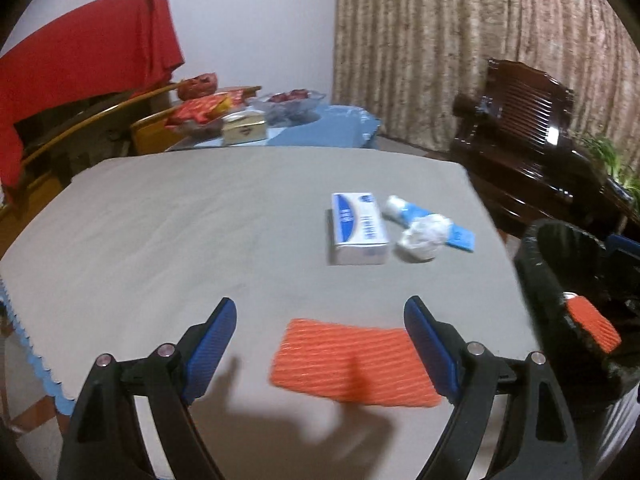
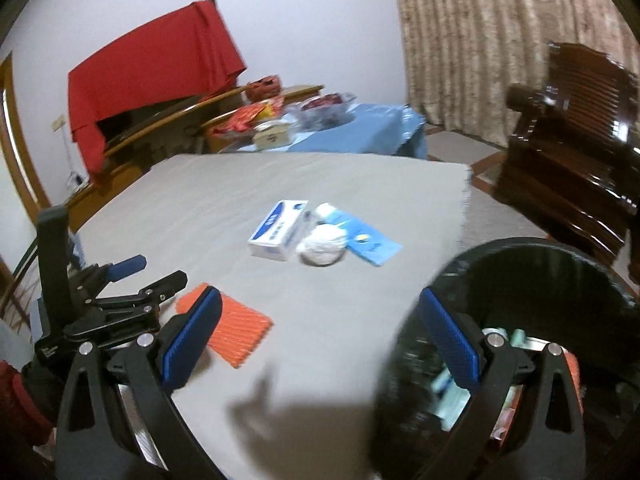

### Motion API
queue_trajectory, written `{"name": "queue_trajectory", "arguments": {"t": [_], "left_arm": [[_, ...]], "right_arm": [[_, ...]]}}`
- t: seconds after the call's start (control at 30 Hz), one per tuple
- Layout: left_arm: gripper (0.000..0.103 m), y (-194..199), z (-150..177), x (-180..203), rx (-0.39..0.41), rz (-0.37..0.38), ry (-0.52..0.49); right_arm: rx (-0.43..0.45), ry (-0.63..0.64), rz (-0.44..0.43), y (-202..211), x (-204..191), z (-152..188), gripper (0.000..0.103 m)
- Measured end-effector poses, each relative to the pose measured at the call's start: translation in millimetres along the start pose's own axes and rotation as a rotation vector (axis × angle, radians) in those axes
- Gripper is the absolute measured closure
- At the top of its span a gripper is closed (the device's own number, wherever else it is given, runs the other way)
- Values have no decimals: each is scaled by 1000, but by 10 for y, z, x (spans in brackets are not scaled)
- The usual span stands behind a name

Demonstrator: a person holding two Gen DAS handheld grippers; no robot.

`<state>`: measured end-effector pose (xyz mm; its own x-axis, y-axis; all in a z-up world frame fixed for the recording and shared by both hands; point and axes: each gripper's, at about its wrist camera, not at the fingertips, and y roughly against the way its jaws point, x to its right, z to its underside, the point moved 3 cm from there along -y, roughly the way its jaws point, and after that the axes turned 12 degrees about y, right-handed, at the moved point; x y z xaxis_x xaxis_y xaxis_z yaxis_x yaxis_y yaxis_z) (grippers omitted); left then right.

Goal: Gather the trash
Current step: 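Return both tools to the table and grasp the orange foam net with the left tool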

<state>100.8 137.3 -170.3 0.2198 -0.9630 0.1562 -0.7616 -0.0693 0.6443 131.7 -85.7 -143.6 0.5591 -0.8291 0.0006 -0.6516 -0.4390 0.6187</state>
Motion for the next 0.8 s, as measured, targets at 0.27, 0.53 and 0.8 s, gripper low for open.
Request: {"name": "queue_trajectory", "arguments": {"t": [0.27, 0.53, 0.8], "left_arm": [[19, -194, 70, -313, -51, -29, 47], [19, -517, 226, -325, -138, -16, 52], [19, -688, 352, -299, -207, 25, 86]], "right_arm": [[-48, 21, -18, -580, -264, -35, 7], [-117, -8, -3, -1086, -189, 73, 20], [-121, 4, 4, -1256, -180, 14, 23]]}}
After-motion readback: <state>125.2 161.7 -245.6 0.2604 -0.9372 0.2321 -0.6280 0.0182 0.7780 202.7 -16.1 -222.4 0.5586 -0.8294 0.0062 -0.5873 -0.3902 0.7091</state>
